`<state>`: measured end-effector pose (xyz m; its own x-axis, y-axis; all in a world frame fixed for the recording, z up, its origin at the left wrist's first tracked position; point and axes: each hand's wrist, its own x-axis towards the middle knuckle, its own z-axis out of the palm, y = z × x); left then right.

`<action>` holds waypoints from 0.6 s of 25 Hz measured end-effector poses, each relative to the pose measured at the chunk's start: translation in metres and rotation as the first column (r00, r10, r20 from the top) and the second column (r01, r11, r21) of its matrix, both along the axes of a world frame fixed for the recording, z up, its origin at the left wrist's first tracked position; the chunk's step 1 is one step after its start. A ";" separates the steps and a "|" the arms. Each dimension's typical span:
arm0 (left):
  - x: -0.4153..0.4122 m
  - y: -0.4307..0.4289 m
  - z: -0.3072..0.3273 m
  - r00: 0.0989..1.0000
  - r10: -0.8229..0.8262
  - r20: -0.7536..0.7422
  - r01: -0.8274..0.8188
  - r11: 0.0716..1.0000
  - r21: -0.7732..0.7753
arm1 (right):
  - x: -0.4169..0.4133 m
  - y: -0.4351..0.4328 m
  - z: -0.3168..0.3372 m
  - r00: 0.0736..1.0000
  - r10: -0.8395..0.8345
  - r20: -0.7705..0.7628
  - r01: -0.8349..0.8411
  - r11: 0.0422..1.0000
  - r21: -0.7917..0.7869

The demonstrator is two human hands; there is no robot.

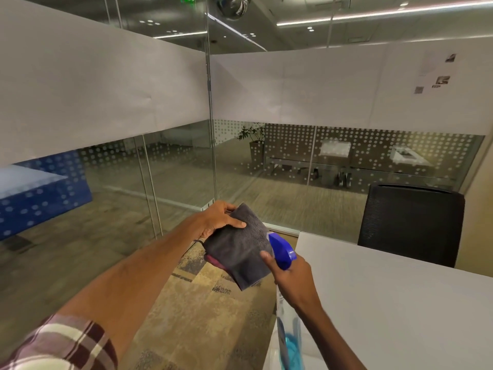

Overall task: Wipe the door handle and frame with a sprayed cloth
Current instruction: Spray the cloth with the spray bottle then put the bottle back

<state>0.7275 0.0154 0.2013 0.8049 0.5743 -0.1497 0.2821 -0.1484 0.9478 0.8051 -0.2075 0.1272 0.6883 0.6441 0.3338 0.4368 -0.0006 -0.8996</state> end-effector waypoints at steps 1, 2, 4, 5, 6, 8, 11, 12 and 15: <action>-0.001 0.000 0.000 1.000 -0.003 -0.007 0.003 1.000 0.008 | -0.001 0.004 0.003 1.000 0.001 0.016 -0.001 1.000 -0.009; -0.001 -0.001 0.000 1.000 -0.007 -0.013 0.007 1.000 0.013 | -0.002 0.007 0.005 1.000 -0.006 0.030 0.007 1.000 -0.025; -0.001 -0.001 -0.002 1.000 -0.014 -0.023 0.015 1.000 0.010 | -0.003 0.011 0.008 0.999 -0.025 0.038 0.026 0.999 -0.048; -0.001 -0.001 -0.002 1.000 -0.017 -0.026 0.017 1.000 0.008 | -0.004 0.013 0.008 0.999 -0.031 0.041 0.033 0.998 -0.047; -0.001 -0.001 -0.003 1.000 -0.018 -0.026 0.018 1.000 0.006 | -0.005 0.013 0.007 0.998 -0.036 0.046 0.038 0.998 -0.041; -0.001 0.000 -0.002 1.000 -0.016 -0.018 0.016 1.000 0.001 | -0.008 0.011 0.003 0.998 -0.045 0.050 0.046 0.999 -0.028; -0.002 0.003 0.001 1.000 0.000 -0.005 0.000 1.000 -0.003 | -0.012 0.003 -0.009 0.999 -0.031 0.023 0.031 0.999 0.008; -0.002 0.004 0.002 1.000 0.006 0.005 -0.006 1.000 -0.009 | -0.015 0.000 -0.014 1.000 -0.025 0.014 0.025 0.999 0.021; -0.003 0.005 0.005 1.000 0.008 0.029 -0.008 1.000 -0.027 | -0.027 -0.004 -0.027 1.000 -0.008 -0.006 0.008 1.000 0.030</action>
